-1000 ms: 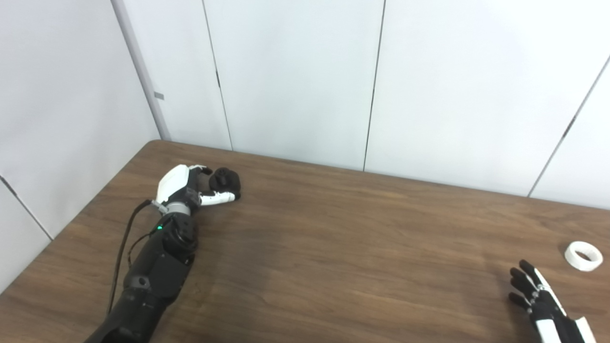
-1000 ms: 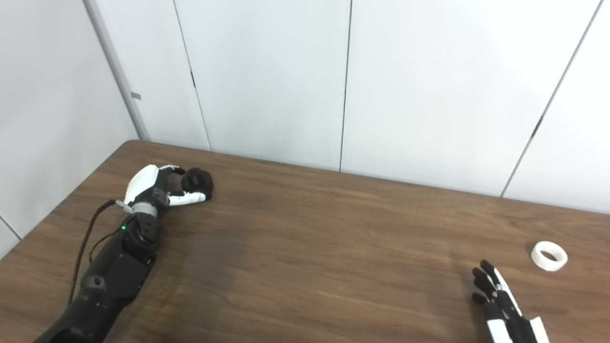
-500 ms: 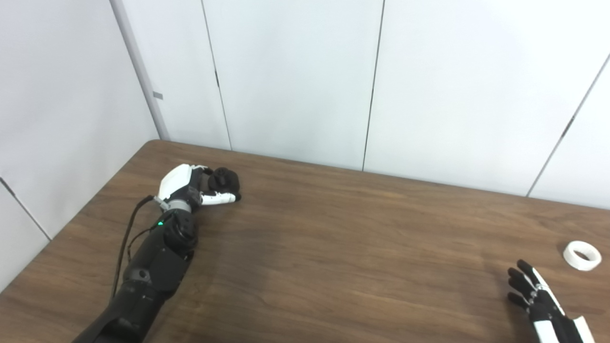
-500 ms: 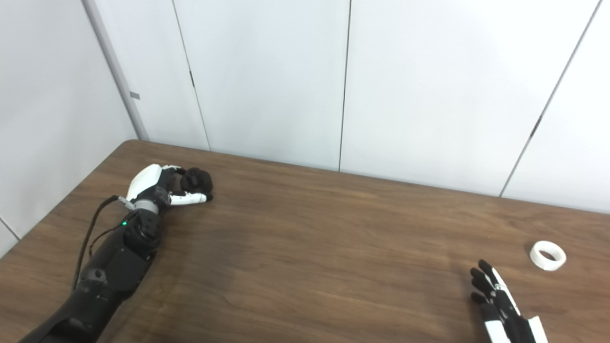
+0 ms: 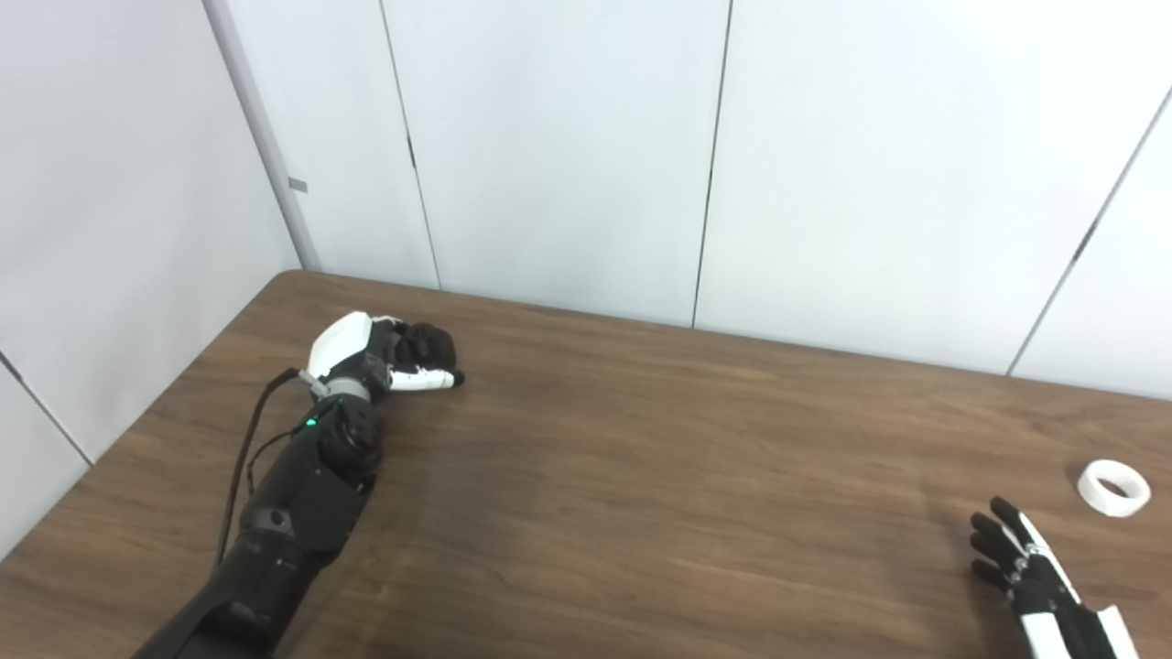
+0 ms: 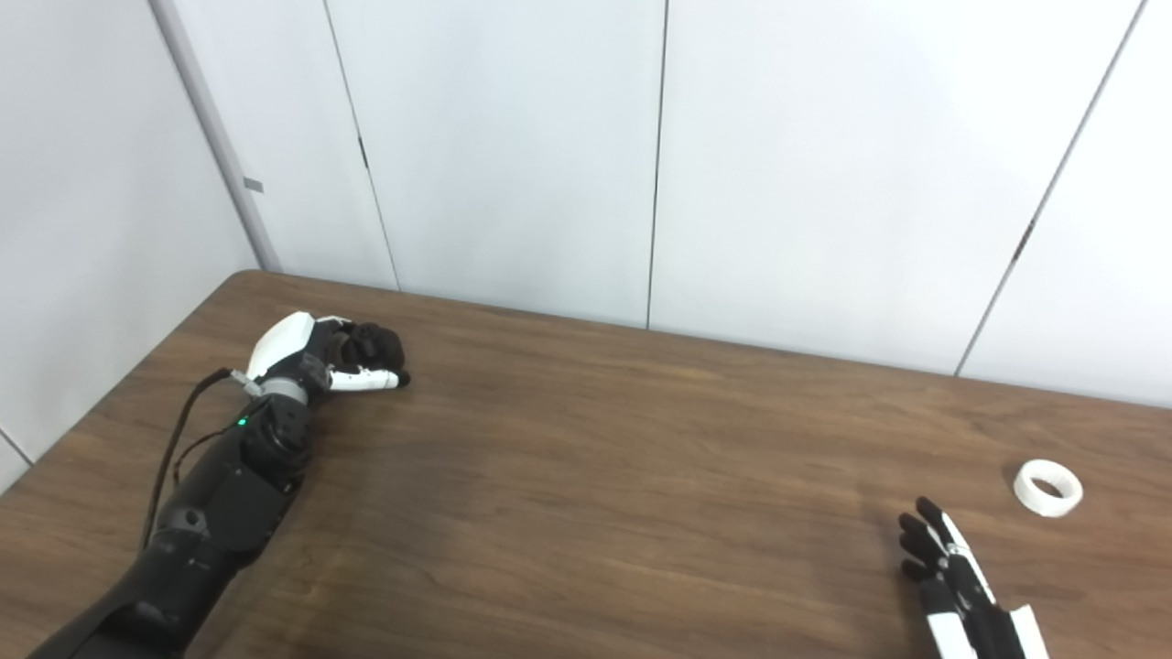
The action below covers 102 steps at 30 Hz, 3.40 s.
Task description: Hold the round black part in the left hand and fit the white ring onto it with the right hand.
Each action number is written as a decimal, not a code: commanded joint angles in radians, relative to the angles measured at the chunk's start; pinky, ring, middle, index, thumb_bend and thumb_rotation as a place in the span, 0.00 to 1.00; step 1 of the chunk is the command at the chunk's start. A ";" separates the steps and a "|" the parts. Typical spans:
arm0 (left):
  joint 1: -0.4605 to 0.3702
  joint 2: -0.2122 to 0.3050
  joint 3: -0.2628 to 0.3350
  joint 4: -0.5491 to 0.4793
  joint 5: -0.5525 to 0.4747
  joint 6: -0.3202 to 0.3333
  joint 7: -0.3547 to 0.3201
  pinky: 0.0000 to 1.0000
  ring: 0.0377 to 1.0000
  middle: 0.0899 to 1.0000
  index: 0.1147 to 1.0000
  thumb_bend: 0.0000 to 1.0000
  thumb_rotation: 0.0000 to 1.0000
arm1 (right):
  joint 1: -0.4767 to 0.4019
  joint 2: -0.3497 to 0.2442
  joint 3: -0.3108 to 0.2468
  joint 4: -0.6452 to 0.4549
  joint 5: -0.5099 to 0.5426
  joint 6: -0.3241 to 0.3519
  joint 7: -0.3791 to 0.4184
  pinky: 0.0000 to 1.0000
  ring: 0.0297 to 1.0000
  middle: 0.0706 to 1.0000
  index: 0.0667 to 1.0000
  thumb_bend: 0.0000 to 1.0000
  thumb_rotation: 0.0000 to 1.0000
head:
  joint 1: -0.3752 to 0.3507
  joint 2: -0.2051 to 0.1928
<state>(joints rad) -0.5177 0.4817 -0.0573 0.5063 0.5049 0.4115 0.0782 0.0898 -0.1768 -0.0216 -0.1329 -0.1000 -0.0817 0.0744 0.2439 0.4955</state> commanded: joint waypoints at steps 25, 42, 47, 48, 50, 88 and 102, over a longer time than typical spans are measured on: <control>-0.058 0.030 0.015 -0.007 0.000 -0.009 0.059 1.00 0.99 0.91 0.75 0.90 0.32 | 0.010 0.005 -0.007 -0.003 0.007 0.026 -0.012 0.98 0.90 0.90 0.94 0.64 1.00 | 0.009 0.003; -0.063 0.039 0.010 -0.004 0.003 0.009 0.046 1.00 0.97 0.89 0.74 0.90 0.30 | 0.009 0.005 -0.006 -0.008 -0.006 0.040 -0.018 0.97 0.89 0.89 0.93 0.64 1.00 | 0.011 0.009; -0.067 0.040 0.005 0.005 0.006 0.004 0.046 1.00 0.96 0.88 0.73 0.90 0.30 | 0.009 0.006 -0.008 -0.011 0.004 0.036 -0.016 0.98 0.89 0.88 0.92 0.64 1.00 | 0.011 0.010; -0.069 0.040 0.003 0.007 0.007 0.007 0.045 1.00 0.96 0.88 0.72 0.90 0.30 | 0.009 0.007 -0.008 -0.012 0.005 0.039 -0.015 0.98 0.89 0.88 0.92 0.64 1.00 | 0.011 0.010; -0.073 0.040 -0.002 0.010 0.010 0.013 0.044 1.00 0.96 0.88 0.72 0.90 0.30 | 0.009 0.004 -0.008 -0.013 -0.001 0.041 -0.016 0.98 0.89 0.88 0.92 0.63 1.00 | 0.011 0.010; 0.004 0.062 -0.049 -0.149 0.079 -0.047 0.082 1.00 0.85 0.73 0.42 0.52 0.05 | -0.005 0.005 -0.006 -0.004 -0.008 0.037 -0.024 0.98 0.90 0.88 0.92 0.63 1.00 | 0.003 0.010; 0.167 -0.081 -0.056 -0.549 0.058 0.004 -0.021 1.00 0.88 0.74 0.42 0.52 0.05 | -0.020 0.028 0.008 -0.014 -0.023 0.058 -0.041 0.96 0.89 0.88 0.93 0.63 1.00 | -0.050 0.015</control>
<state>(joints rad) -0.3181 0.3826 -0.1233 0.0029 0.5541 0.4185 0.0539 0.0804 -0.1542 -0.0168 -0.1372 -0.1065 -0.0437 0.0413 0.1995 0.5077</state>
